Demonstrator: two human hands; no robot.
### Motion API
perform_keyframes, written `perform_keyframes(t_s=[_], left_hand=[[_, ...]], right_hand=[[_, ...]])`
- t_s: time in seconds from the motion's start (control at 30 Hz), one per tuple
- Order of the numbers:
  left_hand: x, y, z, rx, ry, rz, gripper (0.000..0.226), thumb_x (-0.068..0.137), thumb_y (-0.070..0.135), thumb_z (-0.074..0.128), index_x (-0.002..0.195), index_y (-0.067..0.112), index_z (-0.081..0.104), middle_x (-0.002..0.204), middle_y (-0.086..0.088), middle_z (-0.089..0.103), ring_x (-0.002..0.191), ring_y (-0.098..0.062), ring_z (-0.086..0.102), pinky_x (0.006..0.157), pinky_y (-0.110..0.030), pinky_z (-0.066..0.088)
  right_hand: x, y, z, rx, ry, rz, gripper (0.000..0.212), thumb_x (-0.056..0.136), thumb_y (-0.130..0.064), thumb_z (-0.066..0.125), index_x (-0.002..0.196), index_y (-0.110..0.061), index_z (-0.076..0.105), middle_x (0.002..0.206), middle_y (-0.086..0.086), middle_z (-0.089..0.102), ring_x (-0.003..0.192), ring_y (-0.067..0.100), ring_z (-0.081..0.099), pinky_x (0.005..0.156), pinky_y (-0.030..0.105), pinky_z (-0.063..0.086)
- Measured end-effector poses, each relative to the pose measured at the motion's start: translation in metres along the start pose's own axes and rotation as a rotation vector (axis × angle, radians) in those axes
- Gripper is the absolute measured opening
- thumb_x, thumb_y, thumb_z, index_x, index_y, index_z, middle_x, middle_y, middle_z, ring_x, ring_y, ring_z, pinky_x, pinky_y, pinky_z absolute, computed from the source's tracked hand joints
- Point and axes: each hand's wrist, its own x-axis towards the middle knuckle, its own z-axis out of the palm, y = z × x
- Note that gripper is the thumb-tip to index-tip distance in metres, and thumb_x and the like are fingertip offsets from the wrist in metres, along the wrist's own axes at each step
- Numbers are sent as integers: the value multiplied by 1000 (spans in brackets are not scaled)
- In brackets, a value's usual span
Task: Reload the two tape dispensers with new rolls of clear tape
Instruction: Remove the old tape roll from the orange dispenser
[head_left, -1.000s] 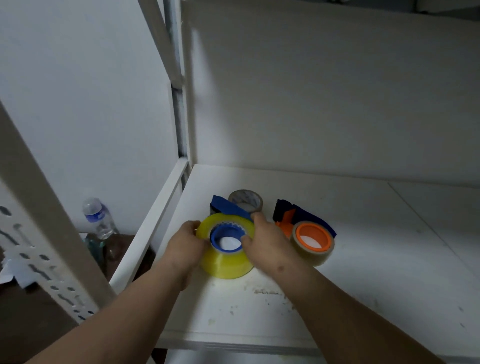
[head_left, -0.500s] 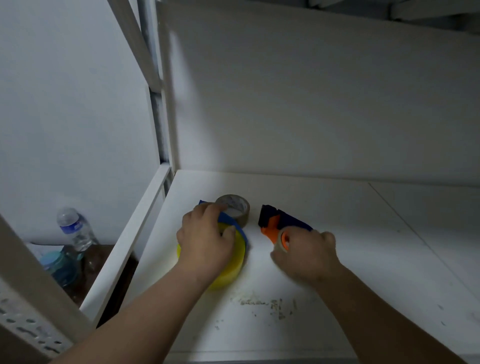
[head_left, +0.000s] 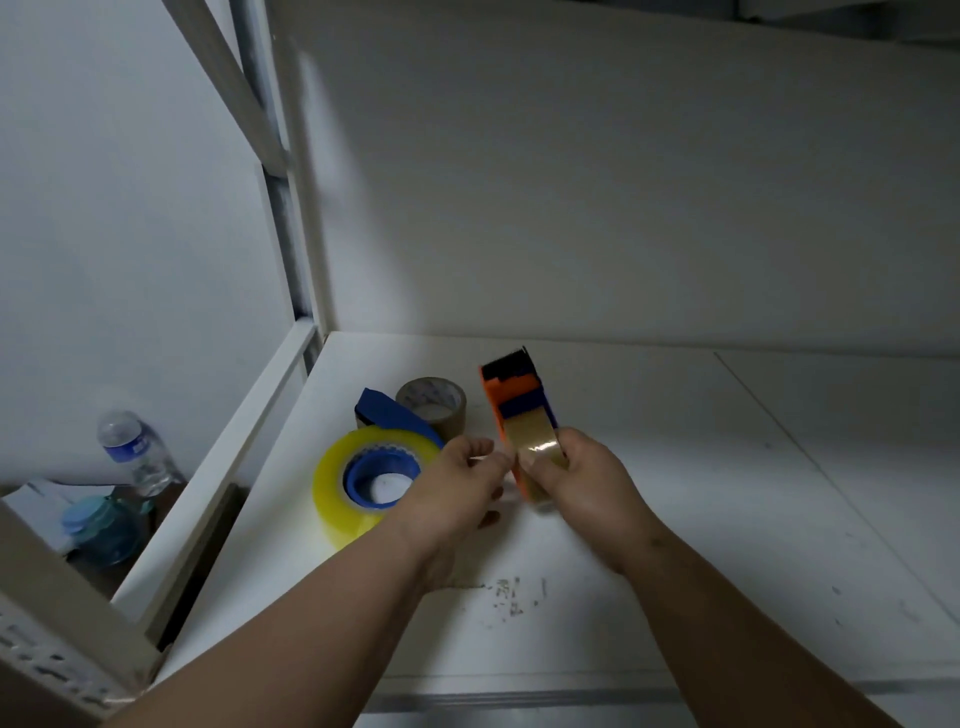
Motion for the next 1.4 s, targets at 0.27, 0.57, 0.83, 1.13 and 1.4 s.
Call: perform_keyframes(t_s=[0.27, 0.57, 0.83, 1.13, 1.4], left_hand=[[-2, 15, 21, -556, 74, -215, 30, 97, 32, 57, 112, 9, 68, 109, -16, 75, 100, -29, 70, 77, -35, 55], [-8, 13, 15, -653, 128, -221, 33, 103, 29, 45, 132, 15, 47, 115, -13, 68, 95, -28, 65, 70, -39, 48], [-8, 12, 1, -733, 170, -169, 39, 102, 29, 47, 138, 15, 47, 122, -14, 67, 102, -34, 68, 72, -50, 56], [-9, 1, -8, -702, 242, -111, 36, 99, 25, 51, 132, 13, 54, 121, -15, 68, 99, -34, 67, 71, -48, 54], [8, 7, -15, -701, 180, -96, 38, 96, 27, 56, 133, 17, 54, 126, -13, 67, 109, -33, 66, 96, -53, 51]], right_hand=[[-24, -4, -16, 83, -155, -67, 22, 92, -31, 57, 112, -25, 63, 98, -5, 70, 91, 11, 65, 81, 30, 53], [-23, 10, -44, 160, 62, -29, 6, 90, -29, 58, 87, -34, 62, 87, -10, 68, 79, 6, 64, 58, 19, 43], [-1, 39, -37, -380, 68, -198, 27, 94, -13, 42, 117, -18, 53, 104, -6, 58, 88, 19, 58, 71, 20, 45], [17, 71, -19, -948, 73, -174, 47, 91, -27, 47, 136, -34, 40, 131, 2, 53, 129, 25, 38, 112, 55, -7], [17, 42, -21, -641, 169, -149, 25, 81, -17, 48, 96, -35, 60, 113, -6, 57, 115, 21, 46, 108, 42, 16]])
